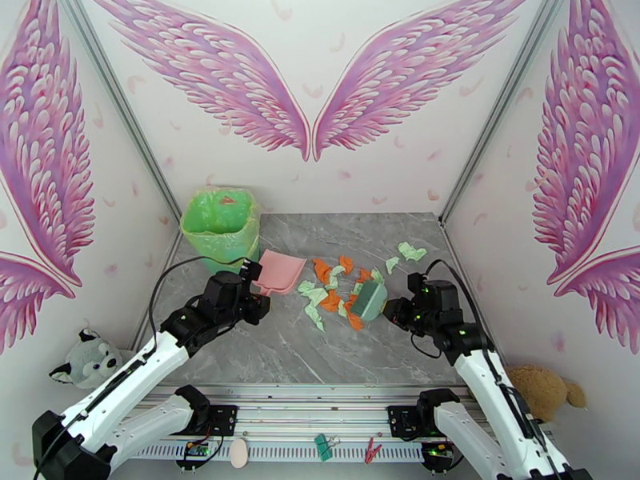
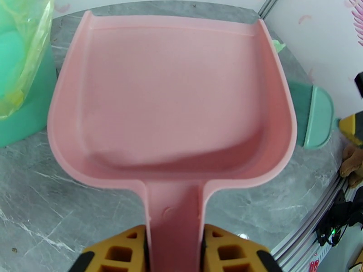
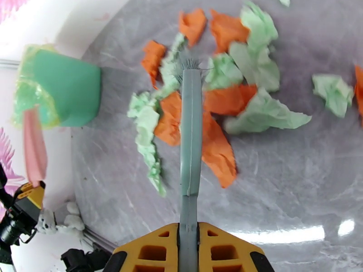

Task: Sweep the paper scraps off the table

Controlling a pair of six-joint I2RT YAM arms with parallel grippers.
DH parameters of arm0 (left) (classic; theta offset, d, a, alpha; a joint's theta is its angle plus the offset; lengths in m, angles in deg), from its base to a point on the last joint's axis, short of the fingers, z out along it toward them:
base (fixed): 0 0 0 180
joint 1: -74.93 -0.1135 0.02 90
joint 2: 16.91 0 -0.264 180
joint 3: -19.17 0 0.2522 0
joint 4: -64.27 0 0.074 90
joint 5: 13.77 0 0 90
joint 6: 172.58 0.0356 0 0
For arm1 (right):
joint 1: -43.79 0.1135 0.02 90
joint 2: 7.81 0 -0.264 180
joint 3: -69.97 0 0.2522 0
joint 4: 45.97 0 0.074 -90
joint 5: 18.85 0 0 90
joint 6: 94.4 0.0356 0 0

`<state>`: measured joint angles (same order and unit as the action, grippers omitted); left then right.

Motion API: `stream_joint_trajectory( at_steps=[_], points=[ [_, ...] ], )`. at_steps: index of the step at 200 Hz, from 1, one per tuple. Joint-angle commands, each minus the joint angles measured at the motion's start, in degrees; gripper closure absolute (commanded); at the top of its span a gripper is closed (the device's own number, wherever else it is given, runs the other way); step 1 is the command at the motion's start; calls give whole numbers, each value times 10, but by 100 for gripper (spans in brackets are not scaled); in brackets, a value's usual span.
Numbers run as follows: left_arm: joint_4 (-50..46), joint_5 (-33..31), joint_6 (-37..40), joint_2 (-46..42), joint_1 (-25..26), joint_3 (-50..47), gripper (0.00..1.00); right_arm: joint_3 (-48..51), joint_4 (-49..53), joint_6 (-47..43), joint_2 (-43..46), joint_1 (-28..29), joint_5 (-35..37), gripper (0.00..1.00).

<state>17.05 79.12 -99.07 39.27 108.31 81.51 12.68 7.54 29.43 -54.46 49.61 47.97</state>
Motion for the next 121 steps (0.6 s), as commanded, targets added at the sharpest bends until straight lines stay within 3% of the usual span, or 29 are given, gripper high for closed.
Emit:
stream_joint_trajectory(
  at_steps=[1,22,53,121],
  points=[
    [-72,-31,11,8,17,54,100,-71,68,-62,-9,4,44,100],
    [-137,-40,29,32,39,97,100,-137,89,-103,-57,4,76,100],
    [-228,-104,62,73,83,143,100,-242,119,-164,-152,4,145,100],
    [-296,-202,168,141,87,156,100,-474,173,-279,-377,4,522,100]
  ],
)
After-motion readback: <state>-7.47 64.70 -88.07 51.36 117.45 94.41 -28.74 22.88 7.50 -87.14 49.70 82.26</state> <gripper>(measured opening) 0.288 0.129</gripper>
